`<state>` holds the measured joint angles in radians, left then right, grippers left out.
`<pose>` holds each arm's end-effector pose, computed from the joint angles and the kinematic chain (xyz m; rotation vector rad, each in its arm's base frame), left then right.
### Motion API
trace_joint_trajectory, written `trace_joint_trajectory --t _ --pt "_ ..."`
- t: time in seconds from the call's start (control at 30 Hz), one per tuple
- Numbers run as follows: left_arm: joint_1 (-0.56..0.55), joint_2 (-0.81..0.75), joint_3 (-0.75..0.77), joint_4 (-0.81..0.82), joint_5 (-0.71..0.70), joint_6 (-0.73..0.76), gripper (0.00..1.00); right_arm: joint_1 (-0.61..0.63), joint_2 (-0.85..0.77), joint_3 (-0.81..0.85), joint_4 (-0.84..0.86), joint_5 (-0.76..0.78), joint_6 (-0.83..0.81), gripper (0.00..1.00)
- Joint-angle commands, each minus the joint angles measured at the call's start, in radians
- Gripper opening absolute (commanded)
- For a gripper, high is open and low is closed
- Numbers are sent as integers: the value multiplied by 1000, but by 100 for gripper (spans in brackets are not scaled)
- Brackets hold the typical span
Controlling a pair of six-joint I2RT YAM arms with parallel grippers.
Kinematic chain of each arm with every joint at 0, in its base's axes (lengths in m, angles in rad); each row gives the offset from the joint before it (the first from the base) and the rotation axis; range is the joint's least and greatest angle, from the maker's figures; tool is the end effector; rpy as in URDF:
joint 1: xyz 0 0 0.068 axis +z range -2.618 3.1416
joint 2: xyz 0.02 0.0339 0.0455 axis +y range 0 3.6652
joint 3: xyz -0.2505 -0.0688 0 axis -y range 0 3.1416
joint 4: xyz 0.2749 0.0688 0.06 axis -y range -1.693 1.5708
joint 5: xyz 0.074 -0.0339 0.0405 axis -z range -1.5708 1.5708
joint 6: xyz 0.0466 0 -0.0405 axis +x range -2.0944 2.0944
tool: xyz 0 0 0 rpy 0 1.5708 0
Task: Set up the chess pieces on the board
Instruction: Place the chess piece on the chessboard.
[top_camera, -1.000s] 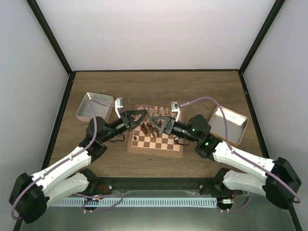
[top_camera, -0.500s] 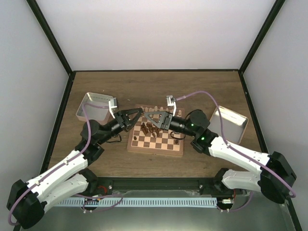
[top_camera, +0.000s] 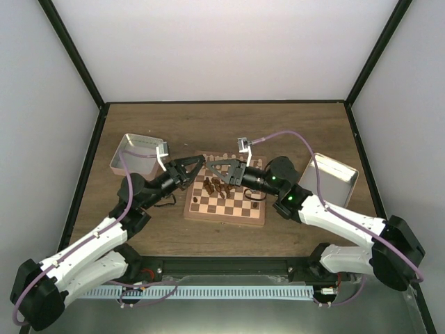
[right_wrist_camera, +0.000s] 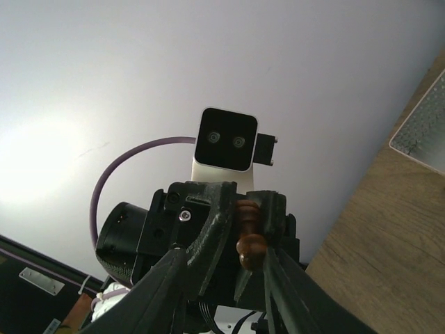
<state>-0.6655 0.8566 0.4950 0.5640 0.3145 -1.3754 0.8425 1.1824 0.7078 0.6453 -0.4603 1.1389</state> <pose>0.1879 -0.1658 0.2854 -0.2717 1.6527 -1.8544 0.1916 0.2460 0.2927 -0.2138 1.7279 1.8810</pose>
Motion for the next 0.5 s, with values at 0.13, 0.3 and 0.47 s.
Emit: trace_joint_trajectory --t 0.13,0.3,0.47 --pt "-8 -9 3 -17 13 47 7 13 1 54 -108 54 -11 36" --pt "-8 -18 5 -41 0 61 7 13 10 75 -135 53 -24 39" --pt "-7 -17 5 -40 6 60 7 13 20 74 -83 31 -12 31"
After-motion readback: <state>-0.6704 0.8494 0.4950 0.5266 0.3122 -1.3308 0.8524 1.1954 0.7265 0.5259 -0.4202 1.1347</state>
